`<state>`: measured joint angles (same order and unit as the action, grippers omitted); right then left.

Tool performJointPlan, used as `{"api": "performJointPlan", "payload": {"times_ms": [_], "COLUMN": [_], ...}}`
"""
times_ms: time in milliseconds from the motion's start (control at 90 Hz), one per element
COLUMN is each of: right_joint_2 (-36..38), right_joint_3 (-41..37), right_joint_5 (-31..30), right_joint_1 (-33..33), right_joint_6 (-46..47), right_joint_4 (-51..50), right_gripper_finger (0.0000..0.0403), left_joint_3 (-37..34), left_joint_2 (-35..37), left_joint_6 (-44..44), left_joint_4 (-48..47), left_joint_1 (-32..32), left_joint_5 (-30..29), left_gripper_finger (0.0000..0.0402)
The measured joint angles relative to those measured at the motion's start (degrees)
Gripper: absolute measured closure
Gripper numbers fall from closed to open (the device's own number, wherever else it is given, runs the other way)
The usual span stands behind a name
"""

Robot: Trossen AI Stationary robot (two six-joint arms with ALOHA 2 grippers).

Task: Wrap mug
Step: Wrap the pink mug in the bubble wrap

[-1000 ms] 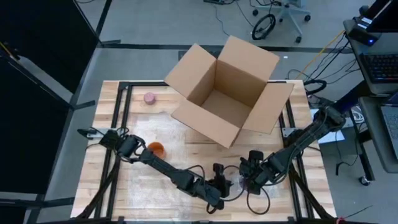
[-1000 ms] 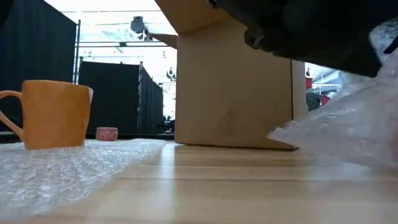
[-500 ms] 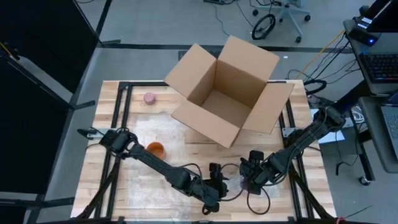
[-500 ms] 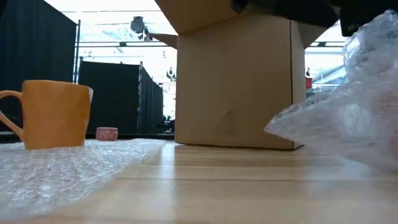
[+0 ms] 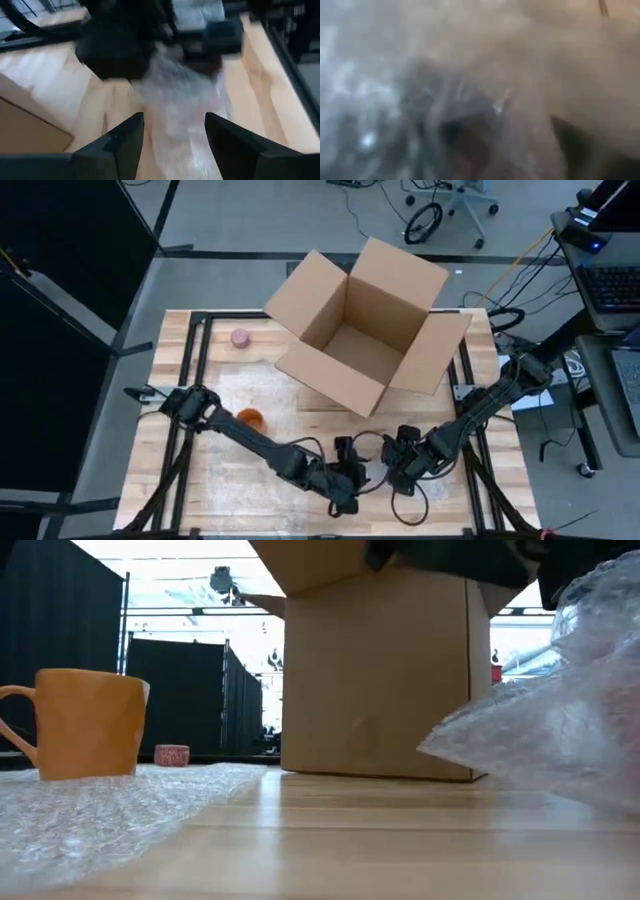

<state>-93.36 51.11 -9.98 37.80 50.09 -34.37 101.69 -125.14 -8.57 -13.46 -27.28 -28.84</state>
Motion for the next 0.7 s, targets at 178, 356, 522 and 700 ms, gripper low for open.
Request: {"api": "performJointPlan", "payload": {"times_ms": [178, 356, 522, 700], "right_joint_2": [-1.27, -0.53, -0.53, -0.53], "right_joint_3": [0.00, -0.17, -0.20, -0.20], "right_joint_5": [0.00, -0.35, -0.41, -0.41], "right_joint_1": [-0.17, -0.08, -0.08, -0.08], "right_joint_6": [-0.05, 0.13, 0.05, -0.06], "right_joint_4": [-0.11, -0.15, -0.13, -0.13], "right_gripper_finger": [0.0133, 0.0133, 0.0133, 0.0133], "left_joint_3": [0.00, 0.00, 0.00, 0.00], "left_joint_2": [0.00, 0.00, 0.00, 0.00], "left_joint_6": [-0.11, -1.24, -0.09, -0.14], "left_joint_4": [-0.04, 0.74, 0.53, 0.46], "left_joint_1": [0.27, 0.66, 0.44, 0.07], "left_joint_5": [0.02, -1.27, -1.27, -1.36], "left_gripper_finger": [0.0208, 0.0208, 0.0208, 0.0208]}}
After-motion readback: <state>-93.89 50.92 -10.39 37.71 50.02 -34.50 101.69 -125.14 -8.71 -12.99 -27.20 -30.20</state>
